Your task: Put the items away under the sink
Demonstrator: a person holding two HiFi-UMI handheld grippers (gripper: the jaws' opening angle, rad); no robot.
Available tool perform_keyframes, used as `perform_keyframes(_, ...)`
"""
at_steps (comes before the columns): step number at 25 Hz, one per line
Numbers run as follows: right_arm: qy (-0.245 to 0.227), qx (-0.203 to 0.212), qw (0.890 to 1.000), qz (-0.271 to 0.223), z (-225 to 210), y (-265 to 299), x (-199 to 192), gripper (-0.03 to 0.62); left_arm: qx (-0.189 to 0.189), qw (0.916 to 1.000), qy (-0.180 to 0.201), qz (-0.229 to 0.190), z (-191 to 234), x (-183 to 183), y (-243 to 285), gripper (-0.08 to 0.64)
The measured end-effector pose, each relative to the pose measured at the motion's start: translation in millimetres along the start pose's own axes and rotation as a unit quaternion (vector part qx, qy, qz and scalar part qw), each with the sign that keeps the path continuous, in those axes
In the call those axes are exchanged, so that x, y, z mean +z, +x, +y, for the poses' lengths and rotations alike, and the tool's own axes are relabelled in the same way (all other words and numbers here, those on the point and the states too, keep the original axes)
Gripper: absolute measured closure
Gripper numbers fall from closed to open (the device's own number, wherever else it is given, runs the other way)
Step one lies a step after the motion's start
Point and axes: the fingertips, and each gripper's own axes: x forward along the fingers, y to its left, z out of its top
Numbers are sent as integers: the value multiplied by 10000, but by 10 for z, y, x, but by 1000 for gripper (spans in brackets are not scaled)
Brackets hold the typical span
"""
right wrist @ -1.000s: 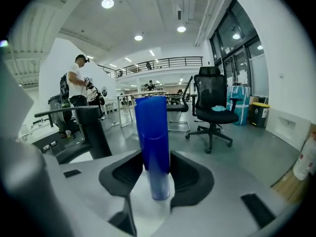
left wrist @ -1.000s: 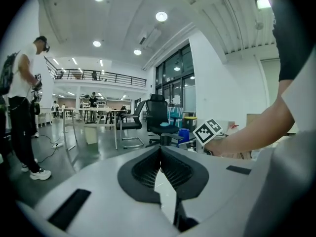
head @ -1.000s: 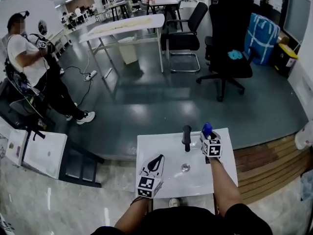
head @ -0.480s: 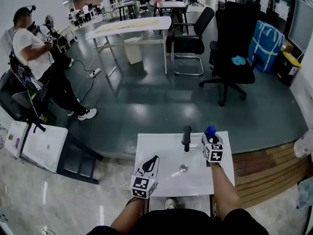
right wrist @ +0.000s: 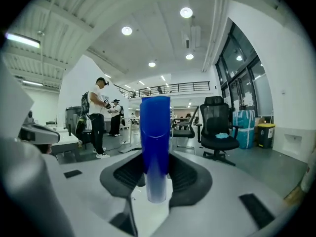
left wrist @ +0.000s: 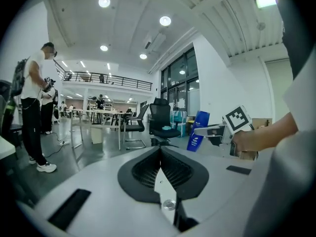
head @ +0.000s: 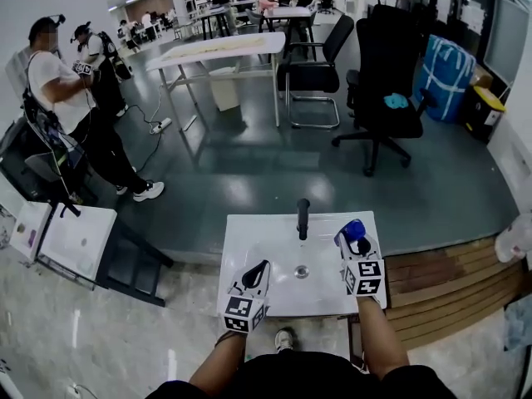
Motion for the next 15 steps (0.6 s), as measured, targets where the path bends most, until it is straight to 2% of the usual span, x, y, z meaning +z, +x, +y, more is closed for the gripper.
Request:
perform_keyframes(6,-2,201,9997,-104,121,-729,30,432,59,10000,42,-43,-490,-37,-349,538)
perform_keyframes(12,118,357,9993,-73,199,-1432,-160,432,195,9996,-76,183,-957,-342,-822,538)
perform_keyframes(15,38,457,9989,-117,294,-1748,-235,433,268,9996,-39,119,-1157,-437,-1091,538)
